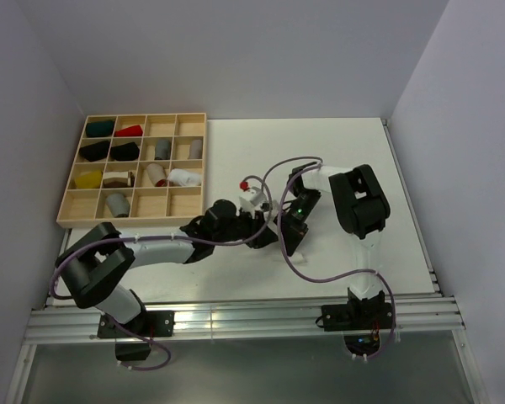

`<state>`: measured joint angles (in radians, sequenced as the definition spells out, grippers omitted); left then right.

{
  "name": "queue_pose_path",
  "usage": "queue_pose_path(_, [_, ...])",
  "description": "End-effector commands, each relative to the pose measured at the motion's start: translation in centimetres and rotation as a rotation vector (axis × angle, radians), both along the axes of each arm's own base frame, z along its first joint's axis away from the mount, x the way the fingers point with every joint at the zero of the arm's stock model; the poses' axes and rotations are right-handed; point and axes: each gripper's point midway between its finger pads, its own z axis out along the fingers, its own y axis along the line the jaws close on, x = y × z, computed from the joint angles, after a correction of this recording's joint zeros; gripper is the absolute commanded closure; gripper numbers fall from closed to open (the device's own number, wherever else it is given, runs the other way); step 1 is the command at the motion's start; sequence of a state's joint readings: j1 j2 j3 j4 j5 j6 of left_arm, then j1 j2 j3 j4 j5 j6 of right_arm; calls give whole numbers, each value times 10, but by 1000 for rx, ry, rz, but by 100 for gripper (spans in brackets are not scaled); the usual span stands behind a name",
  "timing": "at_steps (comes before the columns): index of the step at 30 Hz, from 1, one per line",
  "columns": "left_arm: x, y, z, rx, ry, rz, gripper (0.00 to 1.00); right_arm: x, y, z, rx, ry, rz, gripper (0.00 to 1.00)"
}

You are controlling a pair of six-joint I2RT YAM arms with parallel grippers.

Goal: Roll the socks
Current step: Roll the sock at the center of the board.

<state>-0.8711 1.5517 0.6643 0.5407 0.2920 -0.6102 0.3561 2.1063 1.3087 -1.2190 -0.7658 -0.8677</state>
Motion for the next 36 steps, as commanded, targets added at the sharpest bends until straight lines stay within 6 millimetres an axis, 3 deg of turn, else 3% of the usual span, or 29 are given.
queue_pose_path(1, [-5,-21,9,90,-213,-125,68,21,-5,-14,-46,-87,22,80])
queue_pose_path(2, [-7,-29,13,93,-246,-158,67,21,-5,-15,-49,-83,25,80])
queue_pose_path(11, [-11,-48,-26,237,-323,-232,67,20,-3,-15,-53,-44,19,80])
queue_pose_path(15, [-14,-50,-48,286,-320,-248,67,20,-4,-17,-63,-41,17,80])
queue_pose_path(27, [-30,-46,-70,303,-276,-287,71,22,-4,-23,-84,-38,5,81])
queue_pose_path(31, [-39,-38,-83,295,-214,-274,81,25,-4,-24,-95,-59,-15,79])
queue_pose_path(36, [-49,-31,-98,276,-141,-258,99,31,2,-12,-75,-92,-53,69])
